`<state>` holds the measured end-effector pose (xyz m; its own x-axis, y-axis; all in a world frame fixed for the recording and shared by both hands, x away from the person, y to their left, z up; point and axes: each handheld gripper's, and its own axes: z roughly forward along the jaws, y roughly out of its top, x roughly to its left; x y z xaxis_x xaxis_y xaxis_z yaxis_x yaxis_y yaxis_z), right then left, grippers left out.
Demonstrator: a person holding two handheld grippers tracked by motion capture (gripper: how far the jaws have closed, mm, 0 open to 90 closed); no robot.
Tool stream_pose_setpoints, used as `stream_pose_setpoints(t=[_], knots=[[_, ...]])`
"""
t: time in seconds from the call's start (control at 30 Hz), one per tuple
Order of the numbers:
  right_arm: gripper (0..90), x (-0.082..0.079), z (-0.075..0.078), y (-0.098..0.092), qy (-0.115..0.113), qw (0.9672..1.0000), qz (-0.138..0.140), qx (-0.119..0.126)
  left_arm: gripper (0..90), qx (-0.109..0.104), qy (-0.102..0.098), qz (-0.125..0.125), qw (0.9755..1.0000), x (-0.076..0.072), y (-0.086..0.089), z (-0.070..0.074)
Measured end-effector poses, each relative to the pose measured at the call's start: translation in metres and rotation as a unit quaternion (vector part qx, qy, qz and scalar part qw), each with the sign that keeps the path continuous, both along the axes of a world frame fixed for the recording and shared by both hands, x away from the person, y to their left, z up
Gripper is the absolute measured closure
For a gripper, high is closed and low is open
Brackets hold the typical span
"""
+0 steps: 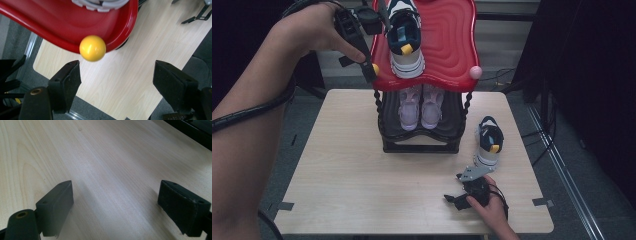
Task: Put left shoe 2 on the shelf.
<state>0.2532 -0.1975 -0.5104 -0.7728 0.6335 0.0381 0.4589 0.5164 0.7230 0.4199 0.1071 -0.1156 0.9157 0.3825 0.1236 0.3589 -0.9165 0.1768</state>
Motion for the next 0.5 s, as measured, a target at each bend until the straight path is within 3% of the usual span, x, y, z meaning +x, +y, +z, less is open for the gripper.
stream_pose_setpoints(t=[0.5], knots=[[12.5,0.000,0.000,0.000,-0.001,1.0000,0.001,-0.002,22.5,0.006,0.012,0.013,0.9998,-0.009,0.017,-0.023]])
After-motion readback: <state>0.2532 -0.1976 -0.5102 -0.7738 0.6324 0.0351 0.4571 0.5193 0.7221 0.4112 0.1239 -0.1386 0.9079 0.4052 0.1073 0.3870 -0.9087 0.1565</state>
